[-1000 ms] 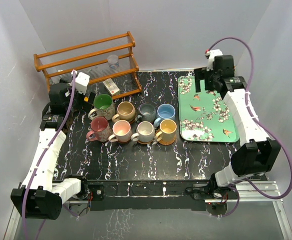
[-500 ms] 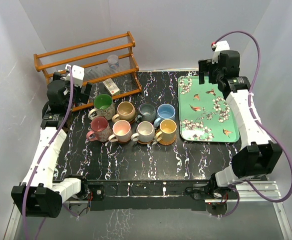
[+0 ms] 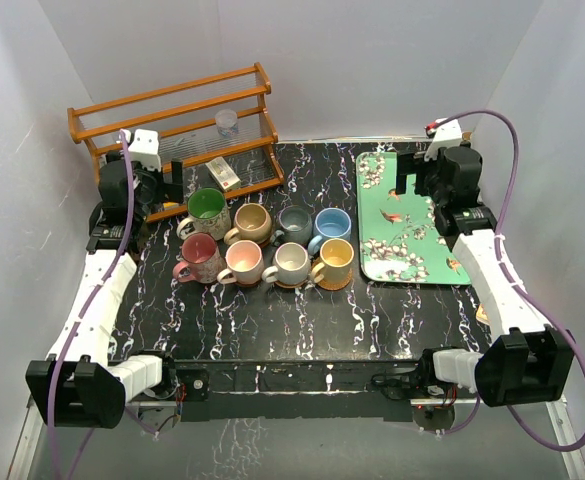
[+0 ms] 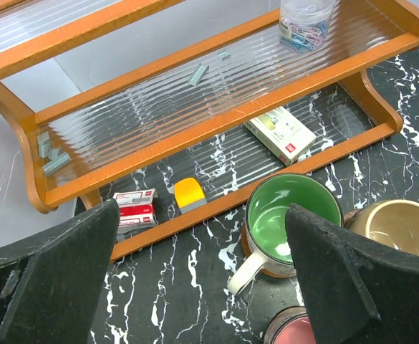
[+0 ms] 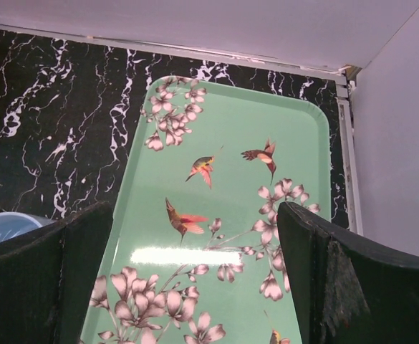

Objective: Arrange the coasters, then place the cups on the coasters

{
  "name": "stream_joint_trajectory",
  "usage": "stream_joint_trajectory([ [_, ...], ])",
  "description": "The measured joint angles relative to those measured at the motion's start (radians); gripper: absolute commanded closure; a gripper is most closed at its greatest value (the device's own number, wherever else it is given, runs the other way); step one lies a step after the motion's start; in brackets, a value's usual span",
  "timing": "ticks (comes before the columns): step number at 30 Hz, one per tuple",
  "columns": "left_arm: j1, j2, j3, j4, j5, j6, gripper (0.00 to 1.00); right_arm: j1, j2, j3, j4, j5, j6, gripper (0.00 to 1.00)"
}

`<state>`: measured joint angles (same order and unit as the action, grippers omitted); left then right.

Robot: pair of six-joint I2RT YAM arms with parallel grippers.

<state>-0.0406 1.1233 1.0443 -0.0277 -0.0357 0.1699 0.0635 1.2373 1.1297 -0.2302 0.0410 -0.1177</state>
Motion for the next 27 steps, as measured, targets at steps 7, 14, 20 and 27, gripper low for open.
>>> stream_joint_trajectory([
  [7,0.023,-0.013,-0.006,-0.015,0.048,-0.036,0.01,-0.002,-0.064,-0.114,0.079,-0.027,0.013,0.02],
  [14,0.046,-0.056,-0.017,-0.035,0.106,-0.064,0.01,-0.047,-0.127,-0.147,0.097,-0.092,0.012,0.02],
  [20,0.053,-0.105,-0.031,-0.058,0.142,-0.058,0.01,-0.066,-0.158,-0.147,0.098,-0.147,-0.002,0.02],
  [27,0.056,-0.149,-0.029,-0.083,0.194,-0.043,0.01,-0.092,-0.219,-0.147,0.057,-0.145,-0.034,0.02],
])
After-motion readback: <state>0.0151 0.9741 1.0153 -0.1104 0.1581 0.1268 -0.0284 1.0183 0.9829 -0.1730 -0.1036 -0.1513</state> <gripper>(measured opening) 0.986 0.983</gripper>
